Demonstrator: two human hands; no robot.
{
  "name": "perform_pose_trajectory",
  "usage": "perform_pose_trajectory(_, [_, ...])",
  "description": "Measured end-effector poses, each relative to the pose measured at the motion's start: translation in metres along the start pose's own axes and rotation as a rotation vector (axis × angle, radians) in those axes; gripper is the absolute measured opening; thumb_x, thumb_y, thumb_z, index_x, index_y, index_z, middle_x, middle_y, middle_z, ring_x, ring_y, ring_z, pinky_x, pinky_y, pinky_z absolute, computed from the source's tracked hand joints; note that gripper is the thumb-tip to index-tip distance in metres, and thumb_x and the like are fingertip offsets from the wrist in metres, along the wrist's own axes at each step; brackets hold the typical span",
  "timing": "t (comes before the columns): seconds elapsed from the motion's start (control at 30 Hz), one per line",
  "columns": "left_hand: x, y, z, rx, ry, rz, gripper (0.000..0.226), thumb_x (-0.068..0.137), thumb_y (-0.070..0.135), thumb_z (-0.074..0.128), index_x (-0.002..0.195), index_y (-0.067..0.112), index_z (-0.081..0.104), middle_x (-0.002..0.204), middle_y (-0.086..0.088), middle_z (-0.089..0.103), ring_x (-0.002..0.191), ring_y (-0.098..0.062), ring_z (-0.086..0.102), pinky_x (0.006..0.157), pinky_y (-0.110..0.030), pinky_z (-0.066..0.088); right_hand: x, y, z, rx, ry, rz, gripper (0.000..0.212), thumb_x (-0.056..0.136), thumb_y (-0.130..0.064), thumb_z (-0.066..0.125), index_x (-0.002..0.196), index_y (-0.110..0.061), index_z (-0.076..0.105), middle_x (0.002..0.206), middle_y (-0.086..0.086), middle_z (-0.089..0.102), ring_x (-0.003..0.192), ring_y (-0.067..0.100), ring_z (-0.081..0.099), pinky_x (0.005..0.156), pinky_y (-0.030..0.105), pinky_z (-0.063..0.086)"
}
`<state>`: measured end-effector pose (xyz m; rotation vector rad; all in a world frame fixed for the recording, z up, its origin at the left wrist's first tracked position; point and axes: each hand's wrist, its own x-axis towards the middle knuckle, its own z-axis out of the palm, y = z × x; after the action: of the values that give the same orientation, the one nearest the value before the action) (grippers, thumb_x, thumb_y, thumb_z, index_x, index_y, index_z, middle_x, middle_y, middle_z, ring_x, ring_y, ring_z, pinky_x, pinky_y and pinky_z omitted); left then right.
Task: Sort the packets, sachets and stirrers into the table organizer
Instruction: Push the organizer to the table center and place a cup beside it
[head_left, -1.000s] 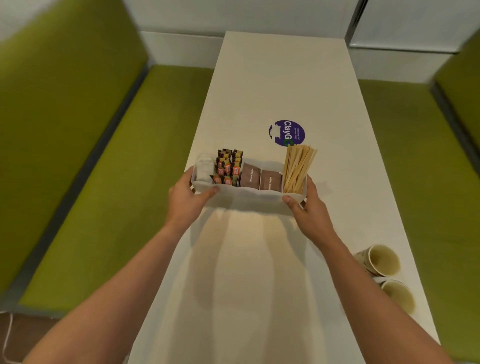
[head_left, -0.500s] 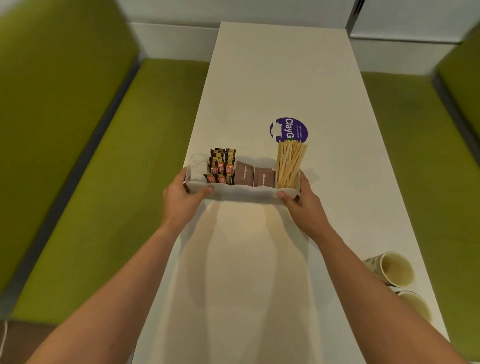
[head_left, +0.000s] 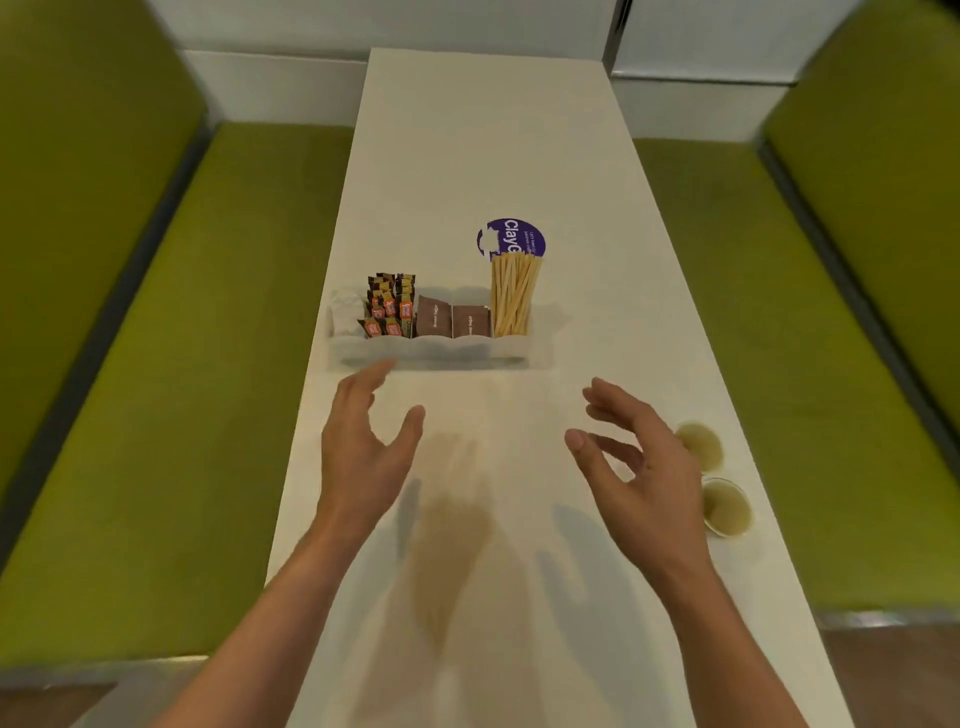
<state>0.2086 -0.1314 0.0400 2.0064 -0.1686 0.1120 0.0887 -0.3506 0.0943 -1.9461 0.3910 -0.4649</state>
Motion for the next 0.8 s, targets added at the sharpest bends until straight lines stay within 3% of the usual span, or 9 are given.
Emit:
perform_pose_trajectory(0.13, [-0.066, 0.02, 0.045, -0.038, -0.202, 0.03, 0.049, 0.09, 0.016, 0.072, 0.135, 0.029, 0.056, 0.129, 0.015, 0.056, 0.121, -0.004, 0.055, 0.103, -0.023, 0.043, -0.061, 0.019, -0.04, -0.068, 0.064, -0.084, 0.041, 0.093, -0.02, 0.073, 0.128, -0.036, 0.061, 0.121, -0.018, 0.068, 0.111, 0.016, 0.067, 0.083, 0.023, 0.055])
perform_pose_trajectory(0.27, [-0.128, 0.034, 0.106, -0.021, -0.381, 0.044, 0.052, 0.09, 0.022, 0.071, 0.138, 0.033, 0.052, 0.133, 0.018, 0.052, 0.125, 0.001, 0.051, 0.104, -0.024, 0.044, -0.101, 0.064, -0.087, -0.19, 0.16, -0.186, 0.038, 0.093, -0.024, 0.066, 0.13, -0.023, 0.06, 0.123, -0.009, 0.066, 0.102, 0.016, 0.066, 0.079, 0.022, 0.053])
perform_pose_trajectory(0.4, [-0.172, 0.048, 0.163, -0.028, -0.475, 0.0, 0.062, 0.091, 0.03, 0.068, 0.146, 0.036, 0.041, 0.14, 0.021, 0.045, 0.13, 0.005, 0.044, 0.107, -0.018, 0.039, -0.114, 0.114, -0.132, -0.129, 0.218, -0.017, 0.049, 0.091, -0.009, 0.07, 0.135, -0.025, 0.056, 0.13, -0.009, 0.059, 0.113, 0.018, 0.061, 0.082, 0.035, 0.055])
perform_pose_trajectory(0.47, [-0.181, 0.053, 0.185, -0.009, -0.477, -0.023, 0.065, 0.093, 0.033, 0.067, 0.149, 0.037, 0.036, 0.143, 0.023, 0.042, 0.128, 0.012, 0.04, 0.104, -0.006, 0.032, -0.106, 0.134, -0.148, -0.087, 0.135, 0.127, 0.061, 0.093, -0.007, 0.07, 0.145, -0.03, 0.049, 0.141, -0.018, 0.053, 0.125, 0.014, 0.056, 0.092, 0.035, 0.055])
perform_pose_trajectory(0.53, [-0.184, 0.06, 0.202, 0.014, -0.465, -0.051, 0.066, 0.095, 0.034, 0.065, 0.152, 0.035, 0.033, 0.146, 0.02, 0.042, 0.127, 0.011, 0.041, 0.101, -0.003, 0.029, -0.091, 0.151, -0.16, -0.042, 0.001, 0.206, 0.07, 0.095, -0.019, 0.069, 0.154, -0.037, 0.035, 0.152, -0.024, 0.043, 0.136, 0.004, 0.048, 0.104, 0.035, 0.051])
perform_pose_trajectory(0.63, [-0.182, 0.072, 0.223, -0.007, -0.445, -0.083, 0.062, 0.096, 0.033, 0.065, 0.15, 0.037, 0.035, 0.148, 0.016, 0.046, 0.131, 0.001, 0.047, 0.106, -0.019, 0.041, -0.062, 0.169, -0.168, -0.012, -0.217, 0.227, 0.075, 0.099, -0.032, 0.063, 0.159, -0.044, 0.02, 0.161, -0.028, 0.03, 0.143, -0.006, 0.036, 0.116, 0.036, 0.042])
perform_pose_trajectory(0.8, [-0.177, 0.081, 0.236, -0.05, -0.429, -0.074, 0.056, 0.097, 0.025, 0.066, 0.148, 0.029, 0.044, 0.142, 0.02, 0.054, 0.13, 0.001, 0.051, 0.108, -0.029, 0.046, -0.035, 0.18, -0.173, 0.03, -0.457, 0.192, 0.07, 0.101, -0.029, 0.062, 0.158, -0.043, 0.024, 0.156, -0.028, 0.039, 0.142, -0.006, 0.039, 0.12, 0.036, 0.038])
